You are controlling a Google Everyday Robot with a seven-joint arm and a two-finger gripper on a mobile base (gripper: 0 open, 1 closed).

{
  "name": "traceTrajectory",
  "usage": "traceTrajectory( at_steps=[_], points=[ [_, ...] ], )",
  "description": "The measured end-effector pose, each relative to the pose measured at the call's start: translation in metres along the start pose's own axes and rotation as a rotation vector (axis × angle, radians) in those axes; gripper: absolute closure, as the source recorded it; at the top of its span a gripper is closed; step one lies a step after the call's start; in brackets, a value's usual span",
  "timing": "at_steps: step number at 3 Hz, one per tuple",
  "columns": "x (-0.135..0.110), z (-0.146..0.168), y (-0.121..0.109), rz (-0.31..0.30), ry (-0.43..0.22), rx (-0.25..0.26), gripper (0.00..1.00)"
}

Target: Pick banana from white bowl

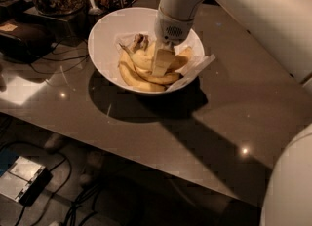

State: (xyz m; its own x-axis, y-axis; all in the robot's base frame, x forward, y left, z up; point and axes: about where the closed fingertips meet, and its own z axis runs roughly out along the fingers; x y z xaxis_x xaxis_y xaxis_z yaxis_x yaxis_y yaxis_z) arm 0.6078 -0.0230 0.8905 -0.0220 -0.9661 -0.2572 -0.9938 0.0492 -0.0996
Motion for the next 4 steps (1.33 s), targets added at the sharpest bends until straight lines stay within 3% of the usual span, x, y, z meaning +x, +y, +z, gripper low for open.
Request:
traceTrajectory(
  at_steps=[2,4],
  points=[
    [0.004,-0.05,0.019,0.021,-0.028,0.065,1.0],
    [0.004,-0.09,0.04,0.027,-0.027,0.094,1.0]
  ],
)
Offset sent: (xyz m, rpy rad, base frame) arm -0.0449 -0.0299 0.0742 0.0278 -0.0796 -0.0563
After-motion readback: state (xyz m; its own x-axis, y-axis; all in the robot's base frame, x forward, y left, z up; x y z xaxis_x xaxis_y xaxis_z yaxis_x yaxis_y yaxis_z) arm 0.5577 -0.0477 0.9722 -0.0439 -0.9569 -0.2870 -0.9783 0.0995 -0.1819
